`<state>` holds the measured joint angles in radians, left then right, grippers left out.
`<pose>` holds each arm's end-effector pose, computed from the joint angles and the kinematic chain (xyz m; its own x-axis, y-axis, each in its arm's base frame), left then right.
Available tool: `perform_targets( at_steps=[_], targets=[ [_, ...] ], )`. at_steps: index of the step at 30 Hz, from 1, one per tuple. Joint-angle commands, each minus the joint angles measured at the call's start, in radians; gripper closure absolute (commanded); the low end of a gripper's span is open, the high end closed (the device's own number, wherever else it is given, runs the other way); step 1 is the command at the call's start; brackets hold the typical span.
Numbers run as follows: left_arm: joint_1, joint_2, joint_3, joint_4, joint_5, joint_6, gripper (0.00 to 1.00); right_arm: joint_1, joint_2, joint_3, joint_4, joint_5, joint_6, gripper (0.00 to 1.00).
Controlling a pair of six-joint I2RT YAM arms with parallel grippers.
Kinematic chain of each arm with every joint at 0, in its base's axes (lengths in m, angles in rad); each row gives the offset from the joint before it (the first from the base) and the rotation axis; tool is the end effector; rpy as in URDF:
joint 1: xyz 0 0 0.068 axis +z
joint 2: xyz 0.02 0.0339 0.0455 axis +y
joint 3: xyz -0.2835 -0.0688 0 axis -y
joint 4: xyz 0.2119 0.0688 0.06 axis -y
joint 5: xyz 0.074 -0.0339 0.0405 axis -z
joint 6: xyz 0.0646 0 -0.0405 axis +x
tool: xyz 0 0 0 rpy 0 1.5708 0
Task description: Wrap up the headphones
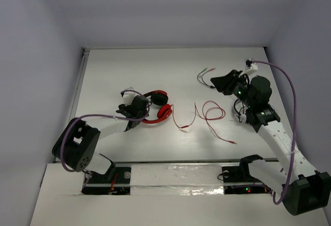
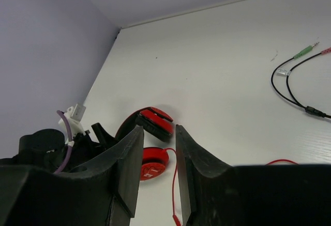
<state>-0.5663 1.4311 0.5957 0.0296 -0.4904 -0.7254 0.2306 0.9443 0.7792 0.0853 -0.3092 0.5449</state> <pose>0.2340 -0.1127 0.1829 -0.5869 -0.3204 -0.7436 -0.2557 0.9447 -0.2052 0.1978 0.0666 0.3567 -0.3323 0.4292 -0.8399 -0.3985 0.7432 0.5374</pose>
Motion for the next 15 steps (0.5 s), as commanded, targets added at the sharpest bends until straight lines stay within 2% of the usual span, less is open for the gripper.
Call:
perform_targets(
  at_steps=[1, 6, 9, 10, 11, 12, 13, 15],
  targets=[
    [0.009, 0.009, 0.032, 0.066, 0.015, 0.023, 0.39, 0.009, 0.001, 0.052, 0.022, 0.001, -0.017, 0.63],
    [0.009, 0.046, 0.047, 0.085, 0.019, 0.038, 0.48, 0.009, 0.001, 0.051, 0.022, 0.005, -0.019, 0.63],
    [0.009, 0.077, 0.056, 0.101, 0.032, 0.047, 0.73, 0.009, -0.001, 0.052, 0.019, 0.015, -0.022, 0.63],
    [0.009, 0.078, 0.053, 0.107, 0.036, 0.047, 0.92, 0.009, -0.001, 0.051, 0.019, 0.016, -0.02, 0.63],
    [0.009, 0.071, 0.052, 0.112, 0.039, 0.055, 1.0, 0.009, -0.001, 0.049, 0.019, 0.019, -0.022, 0.64],
    [0.009, 0.059, 0.058, 0.109, 0.041, 0.063, 1.0, 0.009, 0.001, 0.049, 0.024, 0.021, -0.022, 0.7],
    [0.009, 0.045, 0.064, 0.096, 0.036, 0.07, 1.0, 0.009, 0.002, 0.048, 0.024, 0.016, -0.023, 0.89],
    [0.009, -0.038, 0.091, 0.053, 0.039, 0.116, 1.0, 0.009, 0.013, 0.048, 0.037, -0.014, -0.026, 1.0]
  ],
)
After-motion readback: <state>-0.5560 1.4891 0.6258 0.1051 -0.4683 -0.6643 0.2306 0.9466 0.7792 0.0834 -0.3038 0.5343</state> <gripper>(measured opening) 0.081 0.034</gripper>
